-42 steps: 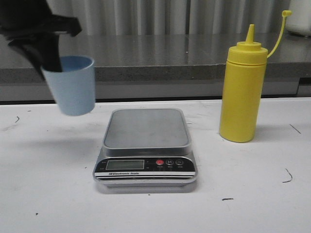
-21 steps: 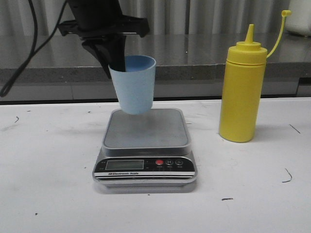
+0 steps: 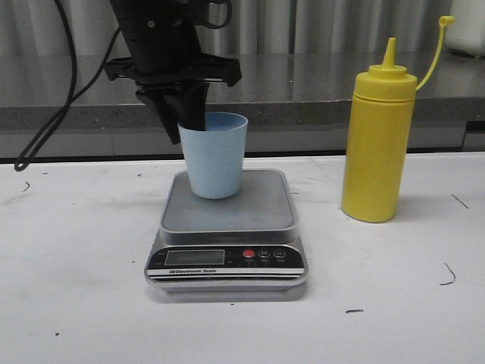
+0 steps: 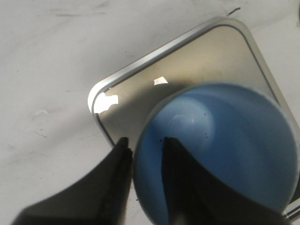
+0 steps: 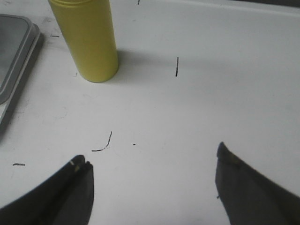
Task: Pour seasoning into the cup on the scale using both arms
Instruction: 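Lift the blue cup with the left gripper and lower it onto the scale, then release the blue cup and raise the left gripper away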
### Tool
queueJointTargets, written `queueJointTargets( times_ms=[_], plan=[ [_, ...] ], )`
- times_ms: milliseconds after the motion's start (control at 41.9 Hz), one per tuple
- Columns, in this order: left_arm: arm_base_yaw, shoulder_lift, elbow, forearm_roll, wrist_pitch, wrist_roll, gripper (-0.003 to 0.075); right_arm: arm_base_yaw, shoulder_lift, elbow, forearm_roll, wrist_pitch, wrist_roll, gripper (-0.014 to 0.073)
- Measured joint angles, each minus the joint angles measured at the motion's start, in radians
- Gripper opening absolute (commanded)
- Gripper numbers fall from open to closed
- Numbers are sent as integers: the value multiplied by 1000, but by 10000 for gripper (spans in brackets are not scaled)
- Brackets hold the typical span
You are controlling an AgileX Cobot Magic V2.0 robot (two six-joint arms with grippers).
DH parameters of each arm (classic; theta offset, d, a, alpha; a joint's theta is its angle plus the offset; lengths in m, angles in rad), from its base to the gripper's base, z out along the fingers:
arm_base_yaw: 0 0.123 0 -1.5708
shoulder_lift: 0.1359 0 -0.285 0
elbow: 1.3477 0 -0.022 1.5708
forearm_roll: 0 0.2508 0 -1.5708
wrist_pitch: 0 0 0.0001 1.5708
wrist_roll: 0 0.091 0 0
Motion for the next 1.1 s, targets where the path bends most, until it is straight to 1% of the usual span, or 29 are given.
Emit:
queueJointTargets(
  times_ms=[48, 262, 405, 501, 668, 835, 1097],
  plan=[
    [0, 0, 0, -10, 0, 0, 331, 0, 0, 0, 0, 0, 0, 559],
    [0, -28, -5, -23, 7, 0, 329, 0, 0, 0, 0, 0, 0, 559],
    [0, -129, 0, -4, 11, 0, 325, 0, 0, 0, 0, 0, 0, 559],
    [0, -227, 43, 3, -8, 0, 325, 0, 0, 0, 0, 0, 0, 559],
    [0, -426, 194, 7, -73, 0, 325, 0, 0, 0, 0, 0, 0, 559],
    [0, -644, 394, 13, -151, 0, 323, 0, 0, 0, 0, 0, 0, 559],
    [0, -977, 707, 17, -206, 0, 323, 0, 0, 0, 0, 0, 0, 559]
  ],
)
